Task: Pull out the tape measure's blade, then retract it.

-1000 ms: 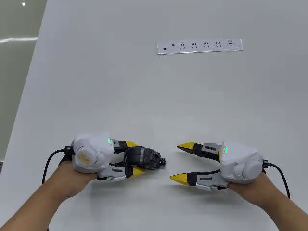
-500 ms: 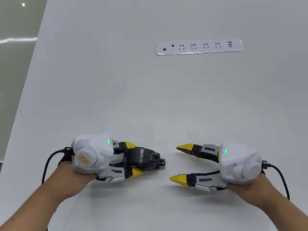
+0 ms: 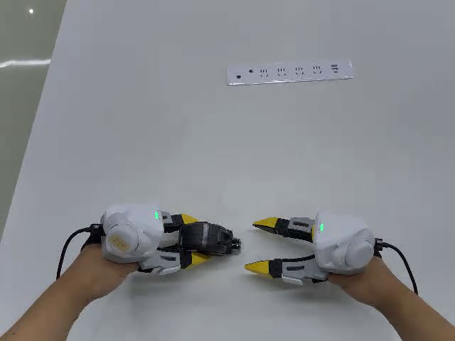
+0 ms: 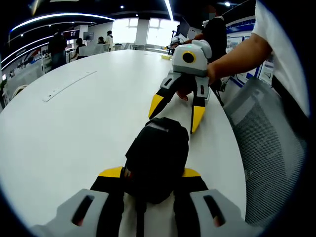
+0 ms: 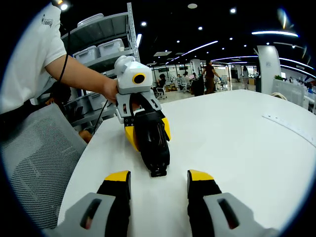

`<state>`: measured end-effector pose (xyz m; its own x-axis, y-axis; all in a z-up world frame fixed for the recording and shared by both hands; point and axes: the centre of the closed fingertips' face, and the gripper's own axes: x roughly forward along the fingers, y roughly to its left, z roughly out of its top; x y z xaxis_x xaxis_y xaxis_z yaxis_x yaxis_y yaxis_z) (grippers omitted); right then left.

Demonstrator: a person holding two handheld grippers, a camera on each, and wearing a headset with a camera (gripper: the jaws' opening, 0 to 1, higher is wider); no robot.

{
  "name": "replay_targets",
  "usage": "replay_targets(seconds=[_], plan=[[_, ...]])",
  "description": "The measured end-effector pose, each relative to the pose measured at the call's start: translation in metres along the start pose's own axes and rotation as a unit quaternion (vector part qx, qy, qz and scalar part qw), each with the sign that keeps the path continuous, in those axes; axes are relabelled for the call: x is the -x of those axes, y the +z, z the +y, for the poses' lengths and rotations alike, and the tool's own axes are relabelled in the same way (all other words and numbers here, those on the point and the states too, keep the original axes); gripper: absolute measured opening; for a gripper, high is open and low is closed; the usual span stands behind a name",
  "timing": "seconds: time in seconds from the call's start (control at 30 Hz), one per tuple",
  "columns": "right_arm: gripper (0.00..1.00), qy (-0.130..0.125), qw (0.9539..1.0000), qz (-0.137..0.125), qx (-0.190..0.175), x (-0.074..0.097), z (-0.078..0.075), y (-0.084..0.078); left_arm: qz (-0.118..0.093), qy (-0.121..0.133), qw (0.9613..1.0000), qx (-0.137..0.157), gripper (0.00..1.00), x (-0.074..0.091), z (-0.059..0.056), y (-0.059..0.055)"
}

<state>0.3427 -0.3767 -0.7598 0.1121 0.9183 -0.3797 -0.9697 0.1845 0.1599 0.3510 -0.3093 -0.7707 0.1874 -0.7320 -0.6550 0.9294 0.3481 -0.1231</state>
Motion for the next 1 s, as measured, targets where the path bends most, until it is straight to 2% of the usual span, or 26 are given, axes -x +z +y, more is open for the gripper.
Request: replay_targets(seconds=[0.43, 1.0], plan=[[0.42, 0.007, 0.9999, 0.008, 0.007, -0.011, -0.003, -0.006, 0.001, -0.003, 1.0, 0.004, 0.35, -0.001, 0.0, -0.001], [0.35, 0.009, 1.0, 0.0, 0.003, -0.021, -0.003, -0.006, 0.004, -0.004, 1.0, 0.003, 0.35, -0.001, 0.0, -0.002]])
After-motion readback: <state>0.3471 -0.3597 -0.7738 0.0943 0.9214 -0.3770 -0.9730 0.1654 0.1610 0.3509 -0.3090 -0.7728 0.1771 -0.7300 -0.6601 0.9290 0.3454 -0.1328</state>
